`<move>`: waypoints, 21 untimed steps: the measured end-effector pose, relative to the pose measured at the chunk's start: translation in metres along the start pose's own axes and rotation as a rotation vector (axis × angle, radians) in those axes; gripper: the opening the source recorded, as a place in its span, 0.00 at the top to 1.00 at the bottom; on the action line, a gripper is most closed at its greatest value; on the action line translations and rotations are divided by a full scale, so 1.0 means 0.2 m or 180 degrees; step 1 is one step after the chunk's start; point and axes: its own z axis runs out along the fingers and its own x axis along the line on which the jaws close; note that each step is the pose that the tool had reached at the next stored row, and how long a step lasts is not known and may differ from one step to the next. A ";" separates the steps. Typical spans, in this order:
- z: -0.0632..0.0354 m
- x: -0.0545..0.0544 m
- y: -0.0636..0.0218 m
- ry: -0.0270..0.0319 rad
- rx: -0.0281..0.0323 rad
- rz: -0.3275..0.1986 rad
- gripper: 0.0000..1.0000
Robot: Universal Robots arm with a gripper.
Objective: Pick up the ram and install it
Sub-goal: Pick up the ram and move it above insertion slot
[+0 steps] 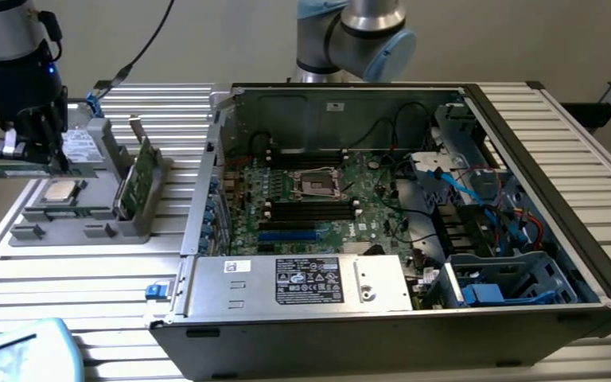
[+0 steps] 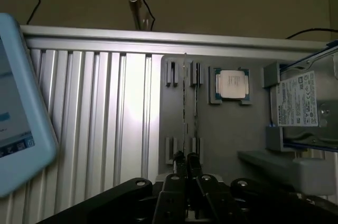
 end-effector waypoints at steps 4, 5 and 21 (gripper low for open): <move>-0.058 0.00 -0.040 -0.0024 -0.0025 -0.0003 0.87; -0.072 0.00 -0.050 -0.0030 -0.0031 -0.0003 0.87; -0.334 -0.02 -0.228 -0.0117 -0.0115 -0.0014 0.87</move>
